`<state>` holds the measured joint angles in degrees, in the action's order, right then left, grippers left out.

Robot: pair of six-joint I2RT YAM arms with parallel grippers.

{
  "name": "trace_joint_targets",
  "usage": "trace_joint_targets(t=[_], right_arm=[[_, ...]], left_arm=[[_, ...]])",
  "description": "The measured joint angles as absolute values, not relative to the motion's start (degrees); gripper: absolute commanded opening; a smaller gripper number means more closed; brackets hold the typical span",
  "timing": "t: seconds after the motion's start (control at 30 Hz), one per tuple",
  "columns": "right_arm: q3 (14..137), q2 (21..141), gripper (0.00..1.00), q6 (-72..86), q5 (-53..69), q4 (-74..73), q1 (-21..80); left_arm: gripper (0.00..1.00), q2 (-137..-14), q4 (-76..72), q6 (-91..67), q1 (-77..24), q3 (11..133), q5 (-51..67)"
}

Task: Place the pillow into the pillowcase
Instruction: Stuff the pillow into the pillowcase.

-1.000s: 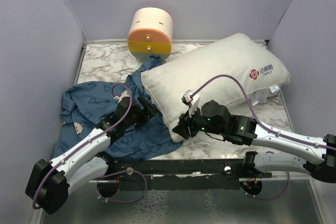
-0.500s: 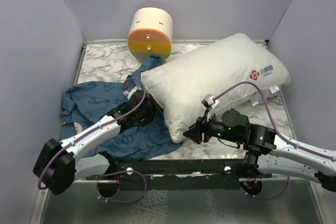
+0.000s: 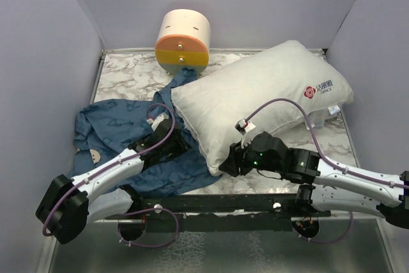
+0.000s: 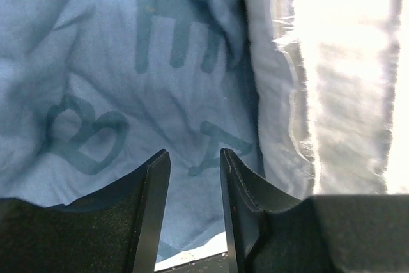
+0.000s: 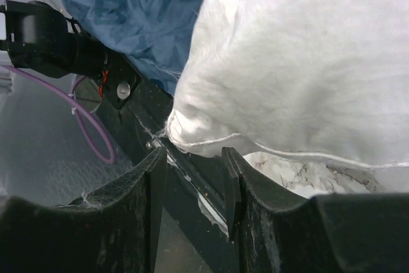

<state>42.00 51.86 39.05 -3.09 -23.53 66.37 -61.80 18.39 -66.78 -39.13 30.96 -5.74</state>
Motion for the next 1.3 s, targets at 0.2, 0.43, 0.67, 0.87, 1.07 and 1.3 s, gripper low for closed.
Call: trace_joint_targets(t=[0.2,0.43,0.67,0.87,1.07,1.3], right_arm=[[34.6,50.6,0.39,42.7,-1.6,-21.0,66.4],[33.2,50.4,0.52,41.6,-1.4,-16.9,66.4],[40.6,55.9,0.69,35.9,-0.9,-13.5,66.4],[47.7,58.9,0.82,31.7,-3.2,-14.6,66.4],[58.3,69.5,0.81,29.4,-11.8,-21.3,66.4],[62.8,77.1,0.6,29.4,-23.4,-29.0,66.4]], left_arm=[[0.44,-58.8,12.3,-62.4,-39.1,29.7,-2.2],[0.54,-58.3,6.9,-61.8,-39.1,24.0,5.4],[0.58,-58.2,6.0,-62.5,-39.1,22.1,9.6],[0.59,-63.1,4.4,-63.5,-39.1,23.4,11.4],[0.59,-67.5,4.7,-64.5,-39.1,27.1,11.0],[0.59,-70.5,5.2,-66.2,-39.3,29.7,10.4]])
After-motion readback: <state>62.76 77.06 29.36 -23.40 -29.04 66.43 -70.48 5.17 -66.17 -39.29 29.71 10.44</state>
